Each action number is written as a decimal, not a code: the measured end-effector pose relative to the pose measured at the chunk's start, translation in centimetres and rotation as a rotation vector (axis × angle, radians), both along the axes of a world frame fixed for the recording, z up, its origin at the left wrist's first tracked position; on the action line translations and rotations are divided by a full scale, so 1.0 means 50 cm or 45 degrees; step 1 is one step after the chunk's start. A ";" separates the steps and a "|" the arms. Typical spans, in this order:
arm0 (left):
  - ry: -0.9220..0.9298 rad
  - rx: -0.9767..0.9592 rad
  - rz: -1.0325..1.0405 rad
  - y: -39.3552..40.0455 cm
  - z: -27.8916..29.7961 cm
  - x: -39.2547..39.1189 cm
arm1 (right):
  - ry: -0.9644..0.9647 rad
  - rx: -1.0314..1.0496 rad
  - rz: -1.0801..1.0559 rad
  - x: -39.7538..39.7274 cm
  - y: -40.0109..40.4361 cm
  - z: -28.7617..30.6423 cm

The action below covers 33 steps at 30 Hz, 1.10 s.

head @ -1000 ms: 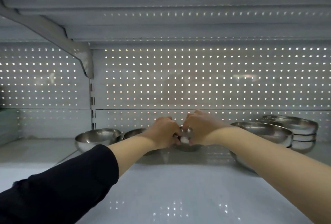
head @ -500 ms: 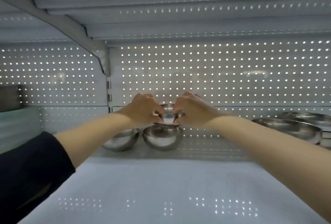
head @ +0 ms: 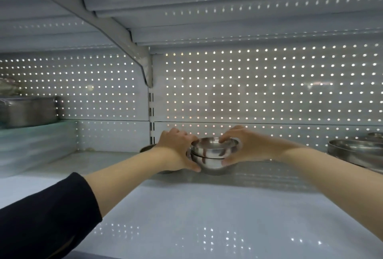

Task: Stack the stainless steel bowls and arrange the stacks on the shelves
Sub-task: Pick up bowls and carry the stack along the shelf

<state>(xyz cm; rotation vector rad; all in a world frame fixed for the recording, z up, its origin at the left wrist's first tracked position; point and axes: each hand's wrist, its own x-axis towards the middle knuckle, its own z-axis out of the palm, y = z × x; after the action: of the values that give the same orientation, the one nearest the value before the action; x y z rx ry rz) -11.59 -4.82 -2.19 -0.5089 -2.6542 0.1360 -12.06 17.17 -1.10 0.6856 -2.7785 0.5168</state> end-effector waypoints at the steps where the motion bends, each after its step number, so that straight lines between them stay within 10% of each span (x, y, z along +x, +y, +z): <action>1: -0.031 -0.008 0.043 0.000 -0.008 -0.001 | -0.074 -0.049 -0.024 -0.004 0.001 -0.008; 12: 0.103 0.051 0.158 0.014 -0.049 -0.016 | -0.432 -0.655 -0.032 -0.029 0.002 -0.050; 33: 0.194 -0.086 0.229 0.003 -0.052 -0.009 | -0.433 -0.746 -0.034 -0.007 -0.003 -0.062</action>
<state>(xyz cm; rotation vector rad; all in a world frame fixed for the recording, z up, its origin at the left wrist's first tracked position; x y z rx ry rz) -12.02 -4.66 -4.78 -0.2681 -2.5486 0.3069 -12.40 17.02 -4.20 0.4508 -2.6863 1.4779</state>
